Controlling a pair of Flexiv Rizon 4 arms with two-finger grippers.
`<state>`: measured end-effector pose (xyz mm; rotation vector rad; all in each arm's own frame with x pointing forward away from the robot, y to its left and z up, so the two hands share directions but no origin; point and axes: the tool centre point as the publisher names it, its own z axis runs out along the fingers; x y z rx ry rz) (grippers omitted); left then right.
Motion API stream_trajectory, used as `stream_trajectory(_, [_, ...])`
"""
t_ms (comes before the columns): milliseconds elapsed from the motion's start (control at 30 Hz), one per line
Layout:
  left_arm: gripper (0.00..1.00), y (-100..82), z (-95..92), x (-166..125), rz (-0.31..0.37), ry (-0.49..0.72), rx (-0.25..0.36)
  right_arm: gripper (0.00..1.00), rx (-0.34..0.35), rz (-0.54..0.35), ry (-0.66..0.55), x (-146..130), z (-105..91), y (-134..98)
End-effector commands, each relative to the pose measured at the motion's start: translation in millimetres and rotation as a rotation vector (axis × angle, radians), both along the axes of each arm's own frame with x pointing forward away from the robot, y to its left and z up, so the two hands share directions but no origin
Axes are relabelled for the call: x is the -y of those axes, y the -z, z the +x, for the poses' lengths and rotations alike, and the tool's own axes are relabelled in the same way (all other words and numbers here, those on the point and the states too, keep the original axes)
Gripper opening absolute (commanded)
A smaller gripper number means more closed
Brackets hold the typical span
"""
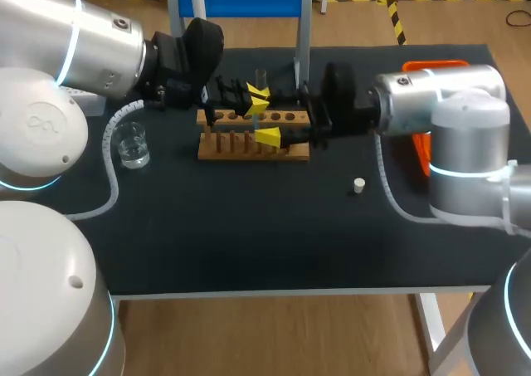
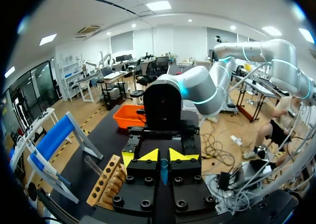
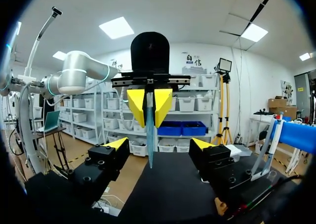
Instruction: Invert the test tube, pick up the pipette, mount the tip to pipette, aspirate from beaker and dispense into the tube, eject the tip, return the pipette, and cap with the stopper.
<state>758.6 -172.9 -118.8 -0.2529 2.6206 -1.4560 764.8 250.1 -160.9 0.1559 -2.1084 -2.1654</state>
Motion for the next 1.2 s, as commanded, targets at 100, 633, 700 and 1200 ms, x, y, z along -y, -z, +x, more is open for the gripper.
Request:
stream_trajectory(100, [0.00,-0.7,0.1,-0.1,0.004,0.001,-0.003,0.76,0.001,-0.010,-0.014,-6.7,1.4,-1.8])
stream_trajectory(633, [0.00,-0.7,0.1,-0.1,0.004,0.001,-0.003,0.47,0.011,-0.008,-0.034,-12.1,-3.6,-5.0])
stream_trajectory(700, [0.00,-0.7,0.1,-0.1,0.004,0.001,-0.003,0.45,0.013,-0.007,-0.036,-12.0,-4.4,-5.4])
stream_trajectory(1200, [0.00,-0.7,0.1,-0.1,0.004,0.001,-0.003,0.00,0.014,0.001,-0.047,-11.8,-8.3,-6.4])
